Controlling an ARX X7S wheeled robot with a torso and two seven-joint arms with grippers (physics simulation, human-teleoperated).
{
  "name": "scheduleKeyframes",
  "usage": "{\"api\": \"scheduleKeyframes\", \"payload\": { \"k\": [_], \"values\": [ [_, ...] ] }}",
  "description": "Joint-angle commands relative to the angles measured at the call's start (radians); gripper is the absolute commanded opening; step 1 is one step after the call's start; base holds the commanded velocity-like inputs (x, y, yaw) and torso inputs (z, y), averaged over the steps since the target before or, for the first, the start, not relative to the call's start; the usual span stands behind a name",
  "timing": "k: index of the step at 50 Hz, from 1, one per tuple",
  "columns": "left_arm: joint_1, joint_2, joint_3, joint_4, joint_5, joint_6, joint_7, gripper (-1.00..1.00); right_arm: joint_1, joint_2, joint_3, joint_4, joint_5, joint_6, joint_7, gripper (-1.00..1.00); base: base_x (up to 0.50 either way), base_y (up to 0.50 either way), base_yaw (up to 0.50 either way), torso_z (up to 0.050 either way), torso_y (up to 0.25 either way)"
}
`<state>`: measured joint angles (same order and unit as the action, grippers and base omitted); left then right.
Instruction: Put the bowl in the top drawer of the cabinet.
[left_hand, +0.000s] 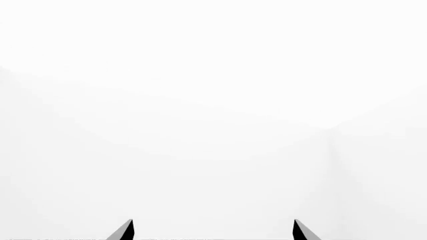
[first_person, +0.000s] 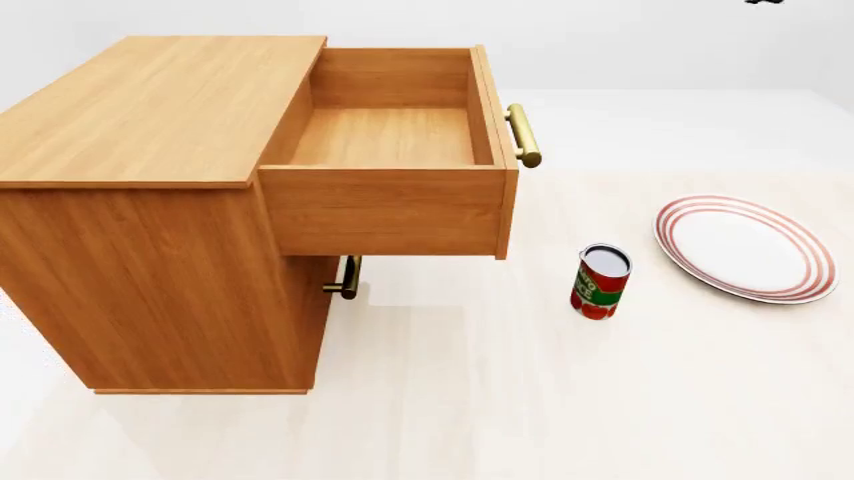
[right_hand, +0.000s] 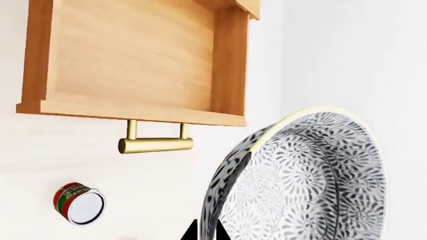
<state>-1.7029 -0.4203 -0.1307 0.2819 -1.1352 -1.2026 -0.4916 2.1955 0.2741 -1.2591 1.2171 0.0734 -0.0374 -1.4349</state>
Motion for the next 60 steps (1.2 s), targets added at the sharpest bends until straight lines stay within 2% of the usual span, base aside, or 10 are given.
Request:
{"api": "scheduleKeyframes", "payload": {
  "k": [1,7,18,29,43,60],
  "values": [
    [-0.054,-0.037,-0.061,0.01,-0.119,-0.111,-0.105,1.0,-0.028,-0.14,0.139,0.092,-0.036,-0.106,-0.002,-1.0,0.0,0.0,0.0,0.0,0.0],
    [-0.065,-0.081,-0.11,0.0,-0.218,-0.193,-0.186,1.0,-0.05,-0.178,0.196,0.092,-0.05,-0.129,-0.01,-1.0,0.0,0.0,0.0,0.0,0.0],
    [0.065,-0.129,-0.142,0.044,-0.22,-0.176,-0.172,1.0,-0.077,-0.244,0.244,0.092,-0.064,-0.163,-0.009,-1.0,0.0,0.0,0.0,0.0,0.001],
    [0.108,-0.134,-0.192,0.059,-0.293,-0.174,-0.209,1.0,-0.108,-0.272,0.255,0.092,-0.062,-0.18,0.008,-1.0,0.0,0.0,0.0,0.0,0.0],
    [0.149,-0.145,-0.169,0.109,-0.221,-0.1,-0.09,1.0,-0.072,-0.266,0.261,0.092,-0.066,-0.163,0.006,-1.0,0.0,0.0,0.0,0.0,0.001],
    [0.158,-0.153,-0.156,0.119,-0.203,-0.068,-0.062,1.0,-0.05,-0.273,0.221,0.092,-0.016,-0.17,0.003,-1.0,0.0,0.0,0.0,0.0,-0.005]
  ]
}}
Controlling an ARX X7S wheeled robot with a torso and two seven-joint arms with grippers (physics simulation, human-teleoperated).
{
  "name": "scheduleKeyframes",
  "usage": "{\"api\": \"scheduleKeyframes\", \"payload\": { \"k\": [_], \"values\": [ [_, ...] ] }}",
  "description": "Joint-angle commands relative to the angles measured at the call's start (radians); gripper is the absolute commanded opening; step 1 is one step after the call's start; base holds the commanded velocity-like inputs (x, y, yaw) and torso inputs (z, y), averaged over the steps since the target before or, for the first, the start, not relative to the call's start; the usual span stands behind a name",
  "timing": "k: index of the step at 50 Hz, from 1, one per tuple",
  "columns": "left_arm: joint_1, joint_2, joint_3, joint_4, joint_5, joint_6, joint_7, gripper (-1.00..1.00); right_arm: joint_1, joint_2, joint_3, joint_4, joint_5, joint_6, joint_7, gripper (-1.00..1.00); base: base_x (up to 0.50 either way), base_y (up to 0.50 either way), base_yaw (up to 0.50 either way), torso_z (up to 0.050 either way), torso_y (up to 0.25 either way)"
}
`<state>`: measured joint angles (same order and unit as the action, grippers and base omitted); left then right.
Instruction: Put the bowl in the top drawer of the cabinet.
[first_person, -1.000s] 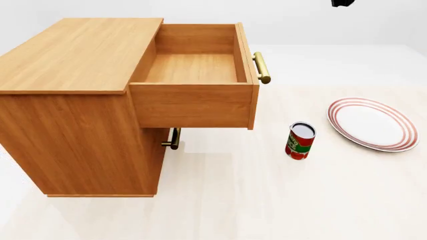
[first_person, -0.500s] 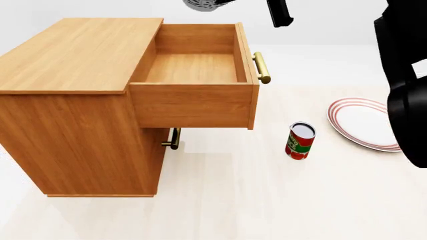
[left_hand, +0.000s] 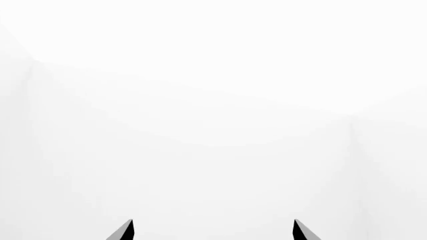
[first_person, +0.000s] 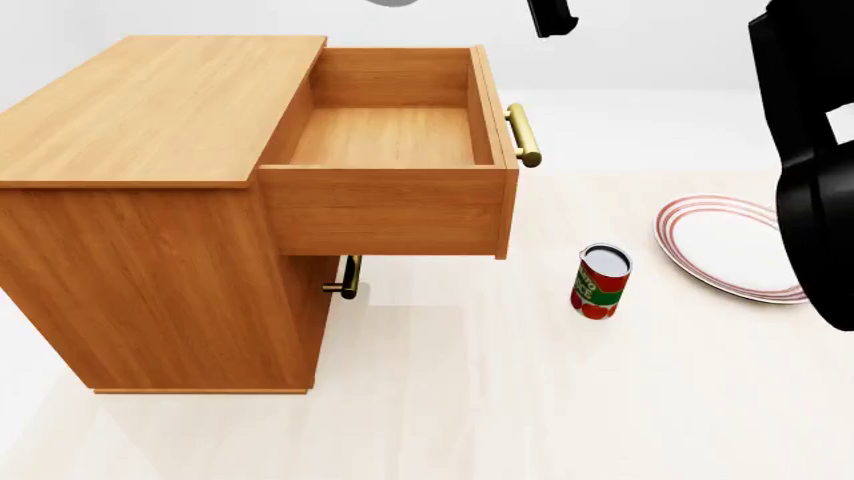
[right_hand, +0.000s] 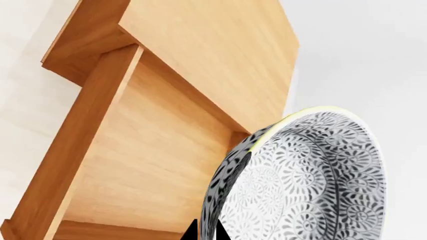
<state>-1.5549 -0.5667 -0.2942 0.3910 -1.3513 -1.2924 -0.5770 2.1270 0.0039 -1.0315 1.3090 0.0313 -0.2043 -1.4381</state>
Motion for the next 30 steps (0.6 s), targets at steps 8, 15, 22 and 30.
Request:
{"api": "scheduleKeyframes", "payload": {
  "k": [8,15,22,30],
  "values": [
    [0.014,-0.009,0.012,0.013,0.021,0.038,0.037,1.0,0.017,-0.004,-0.083,0.0,0.101,-0.01,0.01,-1.0,0.0,0.0,0.0,0.0,-0.085],
    [0.016,-0.012,0.016,0.014,0.022,0.045,0.04,1.0,0.012,-0.004,-0.118,0.0,0.133,-0.01,0.012,-1.0,0.0,0.0,0.0,0.0,-0.087],
    [0.019,-0.015,0.02,0.016,0.025,0.056,0.05,1.0,0.012,-0.004,-0.15,0.0,0.164,-0.009,0.008,-1.0,0.0,0.0,0.0,0.0,-0.087],
    [0.021,-0.016,0.022,0.016,0.025,0.065,0.052,1.0,0.011,-0.004,-0.174,0.0,0.176,-0.002,-0.002,-1.0,0.0,0.0,0.0,0.0,-0.087]
  ]
}}
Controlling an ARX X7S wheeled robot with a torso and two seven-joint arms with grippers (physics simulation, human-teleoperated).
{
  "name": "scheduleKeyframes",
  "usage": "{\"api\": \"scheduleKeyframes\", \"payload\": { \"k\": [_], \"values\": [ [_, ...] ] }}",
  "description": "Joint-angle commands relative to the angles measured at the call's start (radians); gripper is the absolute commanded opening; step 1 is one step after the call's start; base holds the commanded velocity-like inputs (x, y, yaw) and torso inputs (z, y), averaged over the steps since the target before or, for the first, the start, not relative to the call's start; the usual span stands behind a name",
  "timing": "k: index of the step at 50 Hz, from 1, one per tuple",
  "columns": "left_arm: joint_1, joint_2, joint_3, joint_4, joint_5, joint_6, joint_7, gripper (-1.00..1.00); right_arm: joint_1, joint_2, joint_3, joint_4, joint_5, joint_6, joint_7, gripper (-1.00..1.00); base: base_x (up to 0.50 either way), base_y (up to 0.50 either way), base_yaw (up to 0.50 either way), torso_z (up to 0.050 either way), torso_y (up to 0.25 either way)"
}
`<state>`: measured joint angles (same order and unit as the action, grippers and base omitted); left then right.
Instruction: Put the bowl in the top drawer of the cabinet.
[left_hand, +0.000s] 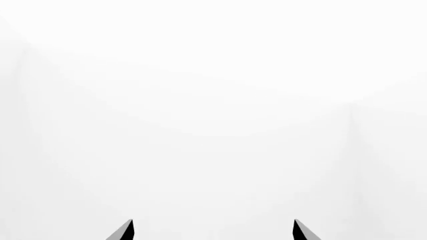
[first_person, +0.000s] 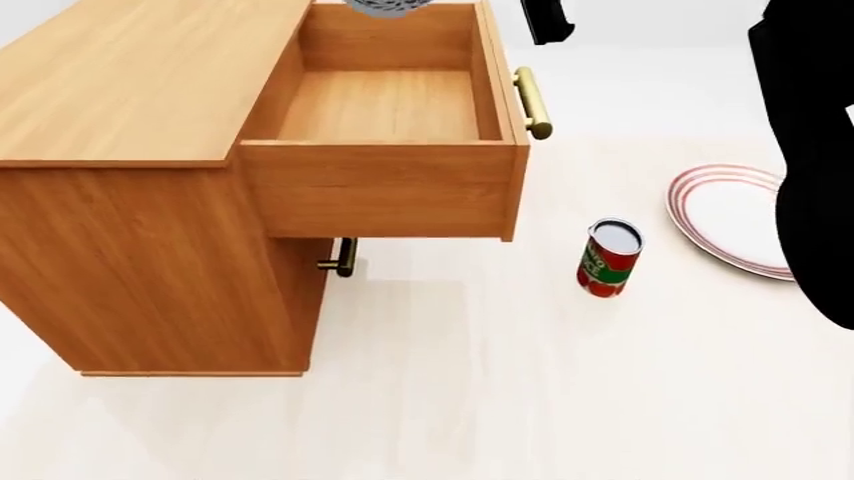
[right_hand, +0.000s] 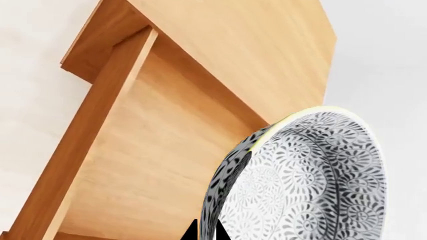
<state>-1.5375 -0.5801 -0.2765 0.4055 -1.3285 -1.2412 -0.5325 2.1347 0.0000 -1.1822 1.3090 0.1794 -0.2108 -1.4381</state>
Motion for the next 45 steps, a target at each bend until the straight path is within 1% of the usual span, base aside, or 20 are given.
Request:
{"api": "scheduleKeyframes", "payload": {
  "k": [1,7,25,45],
  "values": [
    [0.004,-0.003,0.004,0.002,0.002,0.014,0.007,1.0,0.002,0.0,-0.024,0.0,0.024,0.005,-0.004,-1.0,0.0,0.0,0.0,0.0,-0.088],
    [0.005,-0.005,0.006,0.001,0.0,0.018,0.007,1.0,-0.002,0.0,-0.023,0.0,0.017,0.006,-0.012,-1.0,0.0,0.0,0.0,0.0,-0.088],
    [0.005,-0.011,0.013,-0.003,-0.011,0.024,0.0,1.0,-0.007,0.0,-0.117,0.0,0.11,-0.01,-0.02,-1.0,0.0,0.0,0.0,0.0,-0.087],
    [0.004,-0.016,0.017,-0.01,-0.032,0.025,-0.024,1.0,-0.014,0.0,-0.184,-0.001,0.172,0.0,-0.019,-1.0,0.0,0.0,0.0,0.0,-0.074]
  ]
}}
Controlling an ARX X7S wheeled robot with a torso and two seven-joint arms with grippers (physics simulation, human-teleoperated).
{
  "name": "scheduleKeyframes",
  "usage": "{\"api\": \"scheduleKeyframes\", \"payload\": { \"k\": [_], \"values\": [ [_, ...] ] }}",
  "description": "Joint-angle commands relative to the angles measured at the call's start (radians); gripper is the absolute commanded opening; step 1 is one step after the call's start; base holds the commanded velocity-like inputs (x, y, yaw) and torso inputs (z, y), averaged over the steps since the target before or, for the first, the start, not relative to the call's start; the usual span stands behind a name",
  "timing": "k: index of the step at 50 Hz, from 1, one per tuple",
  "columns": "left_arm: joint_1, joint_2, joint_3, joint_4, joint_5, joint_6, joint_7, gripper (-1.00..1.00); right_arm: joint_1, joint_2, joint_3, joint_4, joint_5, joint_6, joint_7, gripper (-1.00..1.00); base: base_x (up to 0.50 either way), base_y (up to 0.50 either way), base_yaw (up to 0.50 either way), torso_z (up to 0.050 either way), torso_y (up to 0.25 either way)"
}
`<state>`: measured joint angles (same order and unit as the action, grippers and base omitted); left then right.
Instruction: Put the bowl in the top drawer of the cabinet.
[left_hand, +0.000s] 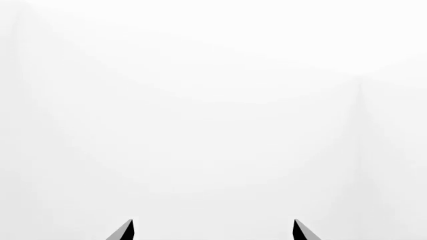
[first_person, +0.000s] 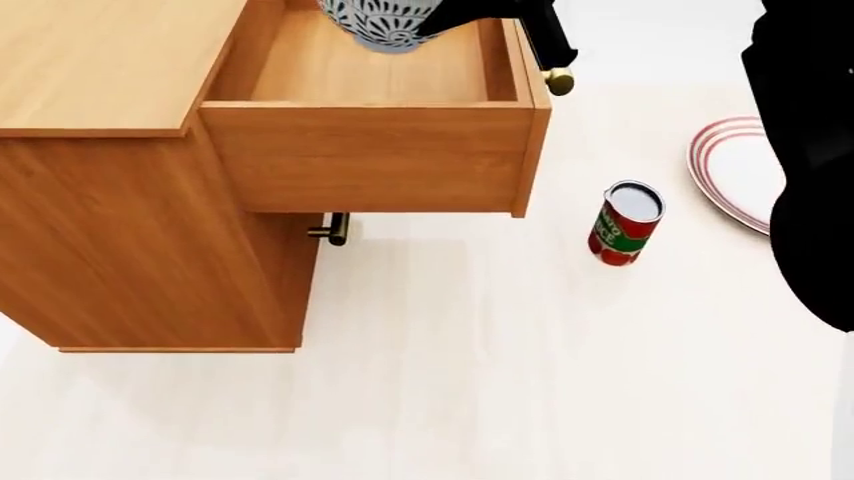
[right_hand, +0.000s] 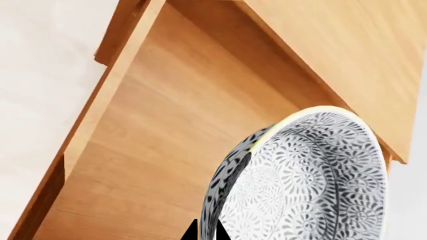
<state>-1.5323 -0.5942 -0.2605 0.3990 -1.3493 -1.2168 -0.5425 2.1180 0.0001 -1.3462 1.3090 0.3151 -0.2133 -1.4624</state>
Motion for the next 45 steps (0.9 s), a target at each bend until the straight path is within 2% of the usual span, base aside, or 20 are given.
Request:
{"api": "scheduleKeyframes", "payload": {
  "k": [1,10,11,40,45],
  "values": [
    [-0.001,-0.002,0.001,-0.004,-0.013,0.001,-0.016,1.0,0.003,0.0,-0.021,-0.001,0.038,0.005,0.006,-1.0,0.0,0.0,0.0,0.0,0.0],
    [0.001,-0.004,0.002,-0.006,-0.018,0.006,-0.021,1.0,-0.002,0.0,-0.035,-0.001,0.049,0.012,0.004,-1.0,0.0,0.0,0.0,0.0,0.0],
    [0.001,-0.004,0.003,-0.006,-0.018,0.007,-0.021,1.0,-0.002,0.0,-0.036,-0.001,0.049,0.012,0.004,1.0,0.0,0.0,0.0,0.0,0.0],
    [0.005,-0.015,0.017,-0.004,-0.016,0.027,-0.013,1.0,0.008,0.0,-0.012,-0.001,0.051,0.031,-0.006,1.0,0.0,0.0,0.0,0.0,0.0],
    [0.005,-0.017,0.019,-0.004,-0.017,0.031,-0.01,1.0,0.017,0.0,0.02,0.0,0.029,0.036,-0.01,1.0,0.0,0.0,0.0,0.0,0.166]
  ]
}}
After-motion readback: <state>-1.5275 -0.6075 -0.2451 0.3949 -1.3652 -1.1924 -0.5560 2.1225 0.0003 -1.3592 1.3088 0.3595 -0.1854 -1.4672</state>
